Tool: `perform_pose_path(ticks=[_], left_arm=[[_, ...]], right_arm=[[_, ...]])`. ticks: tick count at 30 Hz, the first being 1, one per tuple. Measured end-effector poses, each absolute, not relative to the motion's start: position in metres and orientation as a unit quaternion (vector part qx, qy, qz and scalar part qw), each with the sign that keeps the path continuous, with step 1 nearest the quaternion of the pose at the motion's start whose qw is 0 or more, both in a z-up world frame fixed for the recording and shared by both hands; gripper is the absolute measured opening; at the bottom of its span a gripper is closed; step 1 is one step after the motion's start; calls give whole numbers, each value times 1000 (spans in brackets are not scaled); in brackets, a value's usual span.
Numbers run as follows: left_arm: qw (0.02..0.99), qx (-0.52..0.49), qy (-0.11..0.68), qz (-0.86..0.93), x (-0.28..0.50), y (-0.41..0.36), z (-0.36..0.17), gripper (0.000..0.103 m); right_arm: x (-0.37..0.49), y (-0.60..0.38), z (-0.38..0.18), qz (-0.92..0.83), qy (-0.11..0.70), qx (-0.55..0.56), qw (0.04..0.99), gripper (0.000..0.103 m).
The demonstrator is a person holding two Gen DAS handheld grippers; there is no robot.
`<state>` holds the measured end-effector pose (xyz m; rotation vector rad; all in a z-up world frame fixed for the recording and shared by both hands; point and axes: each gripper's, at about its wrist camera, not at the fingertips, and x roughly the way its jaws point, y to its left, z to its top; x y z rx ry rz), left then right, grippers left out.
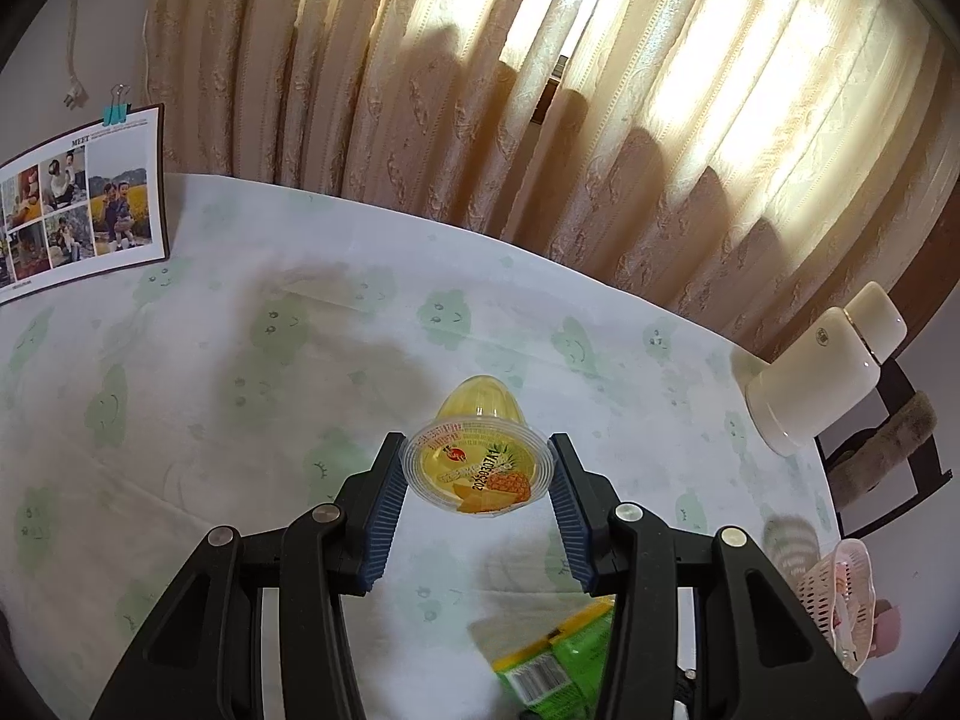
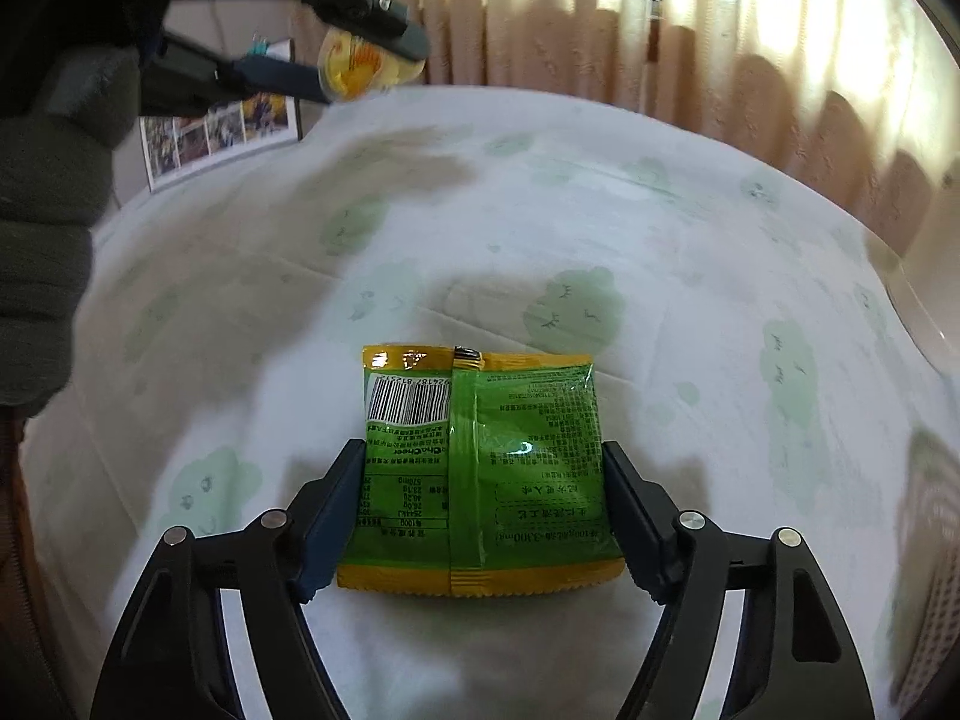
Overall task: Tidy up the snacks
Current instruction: 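Carry the green packet with the right gripper over the basket and release it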
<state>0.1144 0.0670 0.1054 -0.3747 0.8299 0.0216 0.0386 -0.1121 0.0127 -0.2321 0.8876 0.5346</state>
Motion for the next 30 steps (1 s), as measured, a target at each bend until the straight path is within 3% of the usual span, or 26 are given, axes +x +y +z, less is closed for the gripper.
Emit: perform_pose_path(ticks=[17, 30], left_arm=[[903, -158, 398, -29, 106, 34, 115, 42], [906, -135, 398, -51, 101, 13, 117, 42]], right_arm=[[7, -266, 95, 83, 341, 24, 936, 76], [-11, -396, 117, -109, 295, 93, 945, 78]])
